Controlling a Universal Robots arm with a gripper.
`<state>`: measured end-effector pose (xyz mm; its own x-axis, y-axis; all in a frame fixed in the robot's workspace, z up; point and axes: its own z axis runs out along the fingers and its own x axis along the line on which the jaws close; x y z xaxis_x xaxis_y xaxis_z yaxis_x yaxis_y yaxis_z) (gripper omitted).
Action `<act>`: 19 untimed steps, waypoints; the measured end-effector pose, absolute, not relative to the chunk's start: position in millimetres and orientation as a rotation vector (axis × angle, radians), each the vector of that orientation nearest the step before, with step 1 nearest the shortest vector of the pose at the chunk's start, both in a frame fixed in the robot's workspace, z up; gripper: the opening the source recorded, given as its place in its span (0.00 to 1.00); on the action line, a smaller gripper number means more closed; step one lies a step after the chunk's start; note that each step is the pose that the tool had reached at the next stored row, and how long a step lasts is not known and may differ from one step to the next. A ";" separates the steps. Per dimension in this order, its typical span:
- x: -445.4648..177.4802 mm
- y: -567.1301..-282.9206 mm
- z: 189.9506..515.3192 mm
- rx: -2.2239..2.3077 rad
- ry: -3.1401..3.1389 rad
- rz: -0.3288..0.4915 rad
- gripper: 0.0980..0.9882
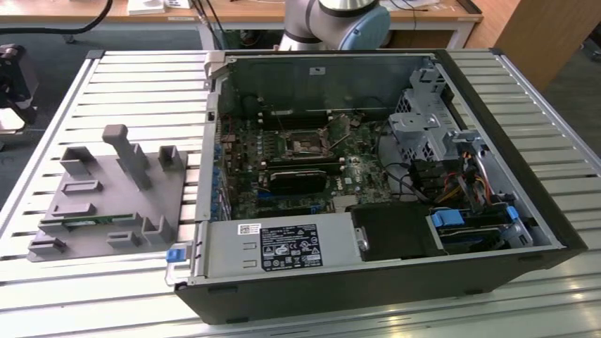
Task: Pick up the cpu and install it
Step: 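Pick up the cpu and move it towards the insertion slot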
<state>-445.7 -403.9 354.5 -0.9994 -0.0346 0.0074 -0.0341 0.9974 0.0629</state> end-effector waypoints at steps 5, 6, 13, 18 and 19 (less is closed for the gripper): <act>-445.7 -402.1 363.9 0.054 -3.131 -0.098 0.49; -445.6 -402.0 365.9 0.054 -3.131 -0.098 0.49; -445.7 -401.3 376.7 0.054 -3.131 -0.098 0.49; -445.7 -401.2 380.9 0.054 -3.131 -0.098 0.49; -445.7 -401.2 381.7 0.054 -3.131 -0.098 0.49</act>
